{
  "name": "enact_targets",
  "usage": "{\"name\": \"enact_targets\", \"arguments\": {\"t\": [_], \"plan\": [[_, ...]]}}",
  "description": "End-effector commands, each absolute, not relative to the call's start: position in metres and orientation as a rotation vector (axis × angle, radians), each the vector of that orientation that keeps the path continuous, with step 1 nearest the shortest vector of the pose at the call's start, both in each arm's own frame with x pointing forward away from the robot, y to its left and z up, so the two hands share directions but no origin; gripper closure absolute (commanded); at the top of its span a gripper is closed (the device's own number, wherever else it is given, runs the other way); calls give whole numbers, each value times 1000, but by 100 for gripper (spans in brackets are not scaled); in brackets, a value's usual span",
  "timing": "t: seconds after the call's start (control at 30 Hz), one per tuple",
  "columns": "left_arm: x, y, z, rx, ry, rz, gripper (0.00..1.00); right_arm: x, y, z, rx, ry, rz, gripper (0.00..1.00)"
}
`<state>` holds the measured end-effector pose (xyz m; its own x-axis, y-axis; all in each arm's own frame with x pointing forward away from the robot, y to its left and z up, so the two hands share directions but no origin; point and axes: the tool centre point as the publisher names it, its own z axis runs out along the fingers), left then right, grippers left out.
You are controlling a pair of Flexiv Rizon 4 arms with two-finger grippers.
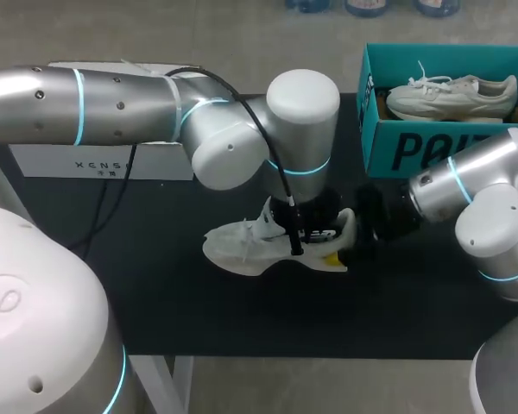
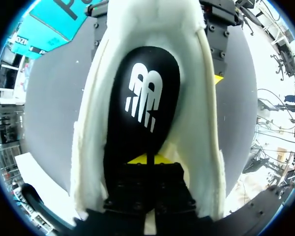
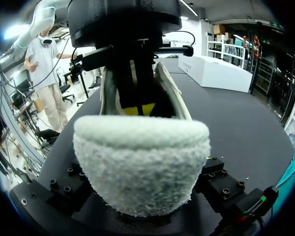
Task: Take the shoe out of the shoebox, open the shoe tongue, remove and reinsert the insole, then place the shoe into the shoebox
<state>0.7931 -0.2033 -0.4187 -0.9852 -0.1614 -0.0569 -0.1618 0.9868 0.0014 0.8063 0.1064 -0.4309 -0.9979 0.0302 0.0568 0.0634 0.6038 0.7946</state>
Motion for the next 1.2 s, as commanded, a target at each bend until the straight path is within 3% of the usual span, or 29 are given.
{"name": "enact_targets", "arguments": {"t": [0.03, 1.2], "plan": [[786, -199, -454, -298, 3061, -88, 100, 808, 108, -437, -84, -2780, -1378, 100], [796, -182, -380, -605, 2944, -822, 100, 808, 108, -437, -84, -2780, -1378, 100]]}}
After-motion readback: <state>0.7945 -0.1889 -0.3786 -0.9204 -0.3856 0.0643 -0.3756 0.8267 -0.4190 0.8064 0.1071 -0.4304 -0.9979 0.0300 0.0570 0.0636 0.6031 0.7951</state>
